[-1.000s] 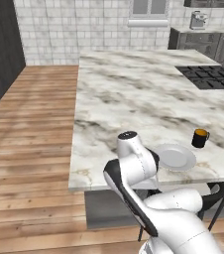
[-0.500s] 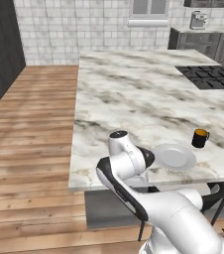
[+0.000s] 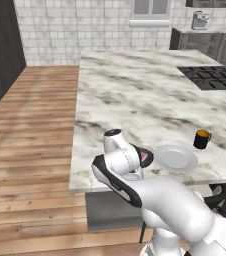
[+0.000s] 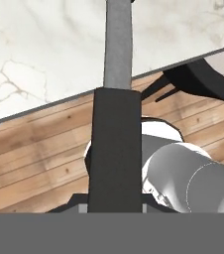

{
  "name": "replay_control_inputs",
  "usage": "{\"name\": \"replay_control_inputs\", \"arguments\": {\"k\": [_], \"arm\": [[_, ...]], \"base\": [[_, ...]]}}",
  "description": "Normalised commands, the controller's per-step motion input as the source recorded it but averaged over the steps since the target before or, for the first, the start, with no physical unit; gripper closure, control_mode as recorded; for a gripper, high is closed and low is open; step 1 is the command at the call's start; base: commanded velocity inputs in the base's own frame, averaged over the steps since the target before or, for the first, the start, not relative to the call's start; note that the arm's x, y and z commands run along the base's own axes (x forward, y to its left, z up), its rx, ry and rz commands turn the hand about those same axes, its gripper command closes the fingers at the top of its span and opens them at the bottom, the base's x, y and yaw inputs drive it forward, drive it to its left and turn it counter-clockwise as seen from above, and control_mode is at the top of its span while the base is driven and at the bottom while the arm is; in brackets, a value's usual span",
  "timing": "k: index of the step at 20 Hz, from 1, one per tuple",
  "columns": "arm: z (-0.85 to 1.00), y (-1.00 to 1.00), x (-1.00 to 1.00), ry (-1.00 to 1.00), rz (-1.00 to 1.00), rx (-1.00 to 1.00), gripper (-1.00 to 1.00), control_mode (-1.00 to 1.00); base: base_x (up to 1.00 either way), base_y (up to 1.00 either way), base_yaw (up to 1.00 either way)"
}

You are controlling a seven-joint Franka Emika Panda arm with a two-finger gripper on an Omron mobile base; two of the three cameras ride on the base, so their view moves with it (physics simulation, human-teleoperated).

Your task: Pick up the pan with the steak in it and place it on the dining table. Then place the steak on the plate.

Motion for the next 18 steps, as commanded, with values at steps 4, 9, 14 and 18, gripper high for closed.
{"name": "replay_control_inputs", "arguments": {"k": [4, 9, 14, 18], "arm": [[-0.31, 0.01, 0.21, 0.0, -0.01, 0.0, 1.0, -1.0], [-0.38, 0.0, 0.05, 0.0, 0.0, 0.01, 1.0, -1.0], [-0.23, 0.0, 0.01, 0.0, 0.0, 0.05, 1.0, -1.0], [0.0, 0.0, 0.0, 0.0, 0.0, 0.0, 1.0, -1.0]], "base": [[0.0, 0.0, 0.0], [0.0, 0.0, 0.0], [0.0, 0.0, 0.0], [0.0, 0.0, 0.0]]}}
